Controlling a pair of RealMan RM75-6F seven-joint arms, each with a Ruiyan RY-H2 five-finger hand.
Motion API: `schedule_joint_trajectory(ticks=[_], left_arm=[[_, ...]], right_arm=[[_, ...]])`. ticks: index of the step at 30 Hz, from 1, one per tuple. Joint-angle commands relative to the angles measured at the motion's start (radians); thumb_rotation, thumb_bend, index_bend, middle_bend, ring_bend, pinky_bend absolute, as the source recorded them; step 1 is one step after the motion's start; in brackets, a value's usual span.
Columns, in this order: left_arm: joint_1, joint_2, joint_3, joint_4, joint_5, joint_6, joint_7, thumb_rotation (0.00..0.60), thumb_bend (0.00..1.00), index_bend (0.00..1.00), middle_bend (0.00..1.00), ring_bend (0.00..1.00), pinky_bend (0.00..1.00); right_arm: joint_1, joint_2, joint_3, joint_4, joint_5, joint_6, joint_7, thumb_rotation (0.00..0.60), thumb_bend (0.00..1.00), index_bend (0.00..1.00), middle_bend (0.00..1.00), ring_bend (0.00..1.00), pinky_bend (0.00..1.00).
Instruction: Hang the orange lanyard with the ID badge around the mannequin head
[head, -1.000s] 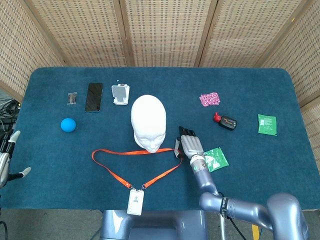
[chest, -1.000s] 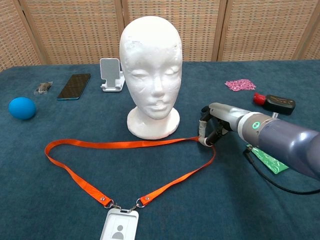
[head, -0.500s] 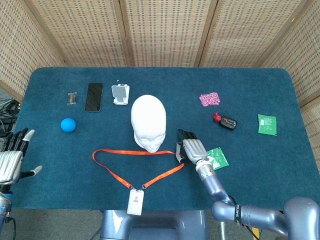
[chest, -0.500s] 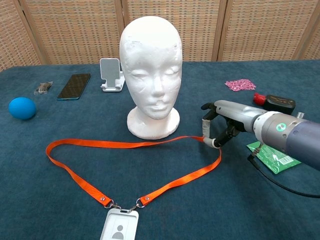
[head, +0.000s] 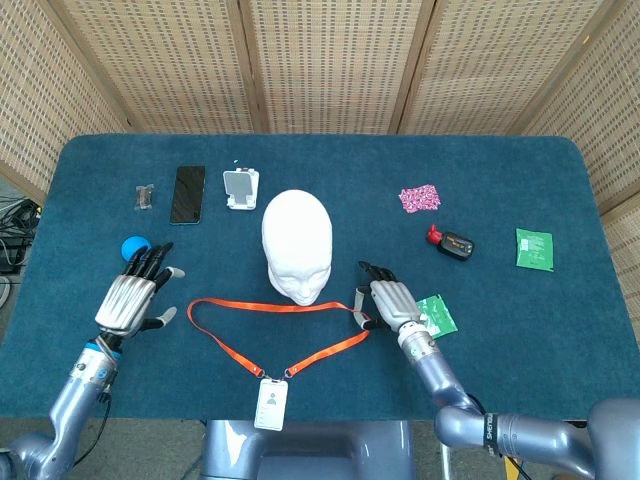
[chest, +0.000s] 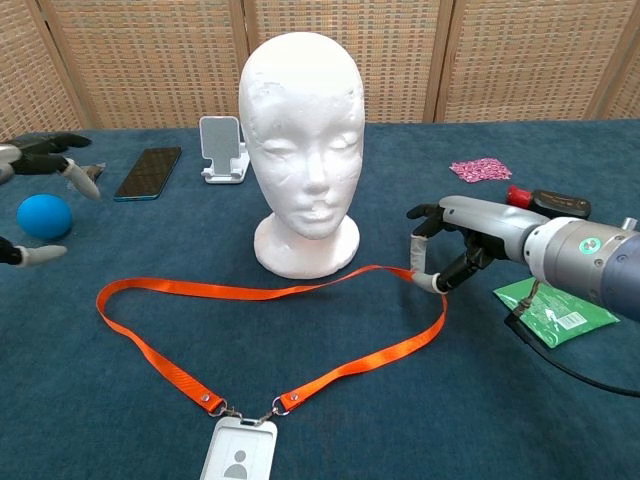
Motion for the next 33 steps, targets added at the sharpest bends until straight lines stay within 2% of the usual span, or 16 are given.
schedule_joint_trajectory(ticks=[1,5,10,15,33], left_arm=[[-0.056,-0.053,-0.015,0.035,-0.051,-0.077,0.066,0.600,0.31,0.38,0.00,0.00,0.00],[-0.090,-0.084,-0.027,0.067,-0.108,-0.123,0.122,0.600,0.33,0.39,0.00,0.00,0.00],[-0.114,-0.119,-0.023,0.120,-0.146,-0.163,0.132,0.600,0.34,0.41,0.00,0.00,0.00],[-0.130,-0.167,-0.010,0.186,-0.159,-0.187,0.110,0.600,0.42,0.44,0.00,0.00,0.00],[-0.156,-0.232,0.010,0.256,-0.170,-0.207,0.059,0.600,0.42,0.49,0.00,0.00,0.00]], right_arm=[[-0.001,0.005,-0.002,-0.004,-0.002,-0.005,0.004,0.600,0.67,0.70,0.00,0.00,0.00],[0.001,0.011,-0.005,-0.007,-0.005,-0.009,0.003,0.600,0.67,0.70,0.00,0.00,0.00],[0.003,0.012,-0.007,-0.009,-0.001,-0.009,0.000,0.600,0.67,0.70,0.00,0.00,0.00],[0.006,0.007,-0.012,-0.002,0.004,-0.009,-0.005,0.600,0.67,0.70,0.00,0.00,0.00],[0.006,0.009,-0.022,-0.005,0.002,-0.003,-0.014,0.600,0.67,0.70,0.00,0.00,0.00]])
